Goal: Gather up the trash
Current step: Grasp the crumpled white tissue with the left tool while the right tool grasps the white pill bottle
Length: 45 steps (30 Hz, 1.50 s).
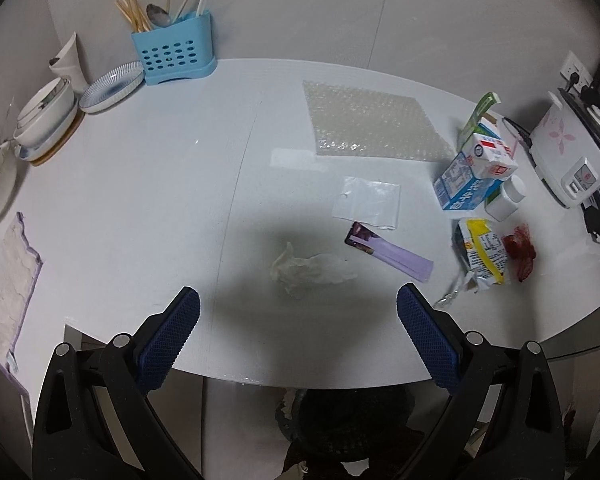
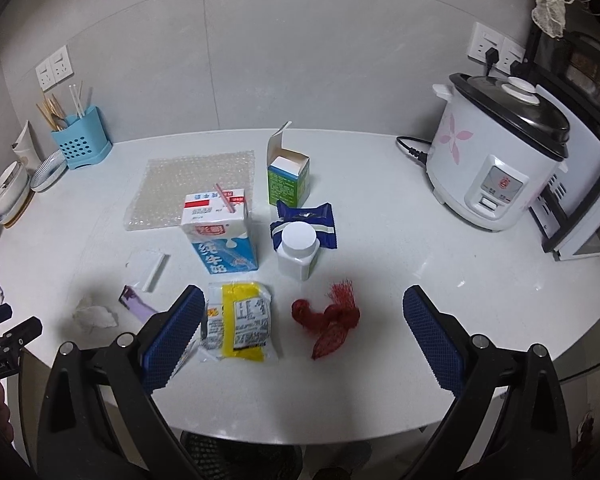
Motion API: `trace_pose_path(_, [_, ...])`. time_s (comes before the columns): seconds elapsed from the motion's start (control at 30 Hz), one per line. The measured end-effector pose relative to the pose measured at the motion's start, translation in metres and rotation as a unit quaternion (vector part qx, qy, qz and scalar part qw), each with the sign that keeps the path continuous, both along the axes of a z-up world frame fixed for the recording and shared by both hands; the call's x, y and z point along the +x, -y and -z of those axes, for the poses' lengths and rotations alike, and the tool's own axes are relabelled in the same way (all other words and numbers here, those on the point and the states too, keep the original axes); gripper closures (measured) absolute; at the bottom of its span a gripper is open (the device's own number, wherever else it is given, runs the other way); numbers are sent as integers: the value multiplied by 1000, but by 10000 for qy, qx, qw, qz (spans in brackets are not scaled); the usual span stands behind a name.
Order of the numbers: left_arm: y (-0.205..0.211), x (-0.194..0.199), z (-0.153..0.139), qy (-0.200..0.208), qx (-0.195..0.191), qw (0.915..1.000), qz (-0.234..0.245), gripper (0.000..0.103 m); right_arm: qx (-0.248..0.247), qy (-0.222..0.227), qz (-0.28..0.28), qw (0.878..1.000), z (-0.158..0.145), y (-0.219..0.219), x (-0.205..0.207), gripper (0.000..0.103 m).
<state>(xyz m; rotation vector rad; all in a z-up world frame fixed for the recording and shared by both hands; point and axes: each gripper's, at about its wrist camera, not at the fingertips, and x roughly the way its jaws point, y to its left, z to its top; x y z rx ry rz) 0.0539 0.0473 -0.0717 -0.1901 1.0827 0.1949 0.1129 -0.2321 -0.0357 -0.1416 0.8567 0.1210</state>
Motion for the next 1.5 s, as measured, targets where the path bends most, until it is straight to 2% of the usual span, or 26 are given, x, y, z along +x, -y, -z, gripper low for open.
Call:
trace_pose_path(0.2, [-18,19,34,-261,-78,9996,-101,8,-138,-111,-93,9998,20,-4,37,8])
trace_pose_path(0.43, [-14,38,70,-591,-201,9980,-27,10,-162,-228,-140,9995,35,-2,67,8])
trace_pose_path(0.67, [-2,57,92,-779,-204,9967,50,13,-250,-459,-102,9986,57,-1,91,12])
trace_pose_path(0.77, [-1,61,99,-877,-210,9959,46,18,-240,-605,-118,9978,68,-3,102,16])
trace_pose_path(1.0, [2,64,104,-1140,-136,9934,-6,42,-317,-852,-163,9957,93,-11,117,29])
trace_pose_path(1.07, [4,63,104,-1190,-82,9929,-13,51,-346,-882,-165,9954,96,-13,120,37])
trace_pose_path(1.1, [5,64,103,-1217,-36,9926,-4,59,-310,-924,-179,9951,98,-13,121,38])
trace_pose_path(1.2, [7,62,102,-1279,-101,9917,27,87,-258,-1011,-195,9943,100,-16,121,52])
trace_pose_path(1.23, [7,62,102,-1293,-135,9915,27,92,-261,-1020,-178,9943,100,-16,121,56])
trace_pose_path(1.5, [9,52,92,-1135,-318,9930,48,96,-159,-935,-169,9953,92,-17,113,62])
